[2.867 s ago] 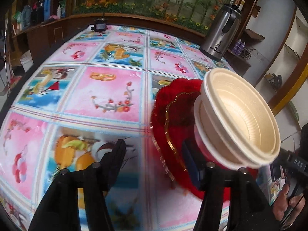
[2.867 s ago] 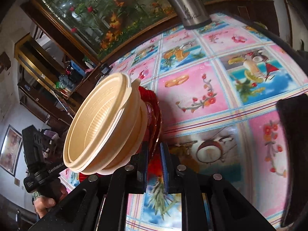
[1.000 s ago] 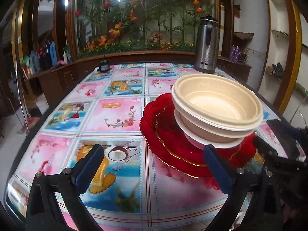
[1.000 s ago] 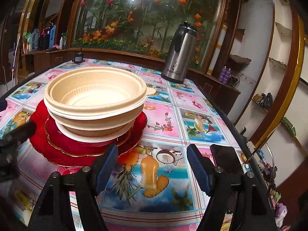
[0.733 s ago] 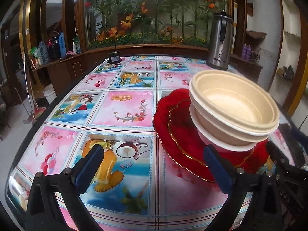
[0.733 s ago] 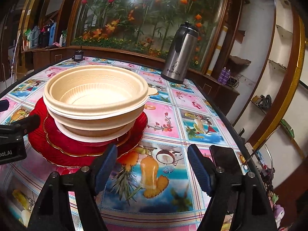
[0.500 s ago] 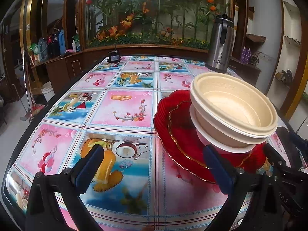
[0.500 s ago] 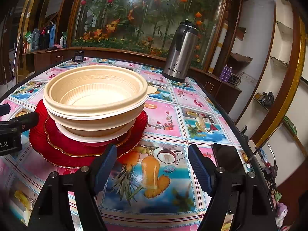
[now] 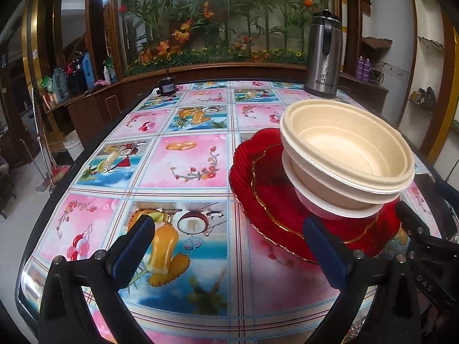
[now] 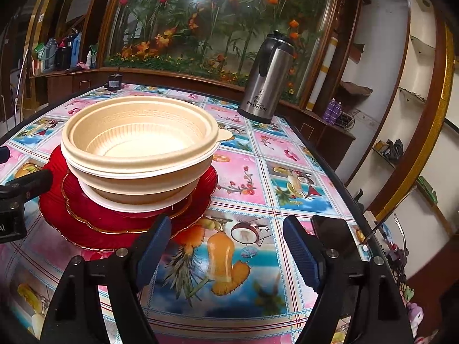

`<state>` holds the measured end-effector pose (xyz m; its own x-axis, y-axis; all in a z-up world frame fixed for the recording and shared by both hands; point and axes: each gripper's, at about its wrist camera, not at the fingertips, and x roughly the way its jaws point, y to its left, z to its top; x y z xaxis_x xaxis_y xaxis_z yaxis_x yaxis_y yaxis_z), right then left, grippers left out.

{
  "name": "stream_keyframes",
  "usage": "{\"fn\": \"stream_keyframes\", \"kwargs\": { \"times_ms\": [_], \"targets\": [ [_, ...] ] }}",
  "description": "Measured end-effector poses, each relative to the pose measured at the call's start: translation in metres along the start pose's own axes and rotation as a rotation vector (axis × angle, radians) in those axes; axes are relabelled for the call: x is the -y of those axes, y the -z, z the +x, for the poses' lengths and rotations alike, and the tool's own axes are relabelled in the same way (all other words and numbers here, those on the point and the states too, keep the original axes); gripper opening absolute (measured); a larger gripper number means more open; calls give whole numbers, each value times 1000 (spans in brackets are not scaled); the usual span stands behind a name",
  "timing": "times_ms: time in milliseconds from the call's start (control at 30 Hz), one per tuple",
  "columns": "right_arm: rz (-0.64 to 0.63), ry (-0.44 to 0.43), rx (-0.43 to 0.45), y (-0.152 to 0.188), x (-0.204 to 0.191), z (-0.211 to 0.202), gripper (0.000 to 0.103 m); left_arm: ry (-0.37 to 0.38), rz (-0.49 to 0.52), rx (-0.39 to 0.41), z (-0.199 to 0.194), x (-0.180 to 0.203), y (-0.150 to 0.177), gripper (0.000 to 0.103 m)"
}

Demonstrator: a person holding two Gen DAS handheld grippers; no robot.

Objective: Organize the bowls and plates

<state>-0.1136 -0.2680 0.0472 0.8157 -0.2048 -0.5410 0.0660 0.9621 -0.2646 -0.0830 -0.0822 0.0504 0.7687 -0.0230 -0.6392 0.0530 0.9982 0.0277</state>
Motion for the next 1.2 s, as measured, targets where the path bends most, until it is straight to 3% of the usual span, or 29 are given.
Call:
{"fn": "stream_keyframes", "kwargs": {
  "times_ms": [1200],
  "targets": [
    [18, -17, -7, -1, -1, 0, 87, -108, 69, -3, 1, 8, 3, 103]
  ]
}}
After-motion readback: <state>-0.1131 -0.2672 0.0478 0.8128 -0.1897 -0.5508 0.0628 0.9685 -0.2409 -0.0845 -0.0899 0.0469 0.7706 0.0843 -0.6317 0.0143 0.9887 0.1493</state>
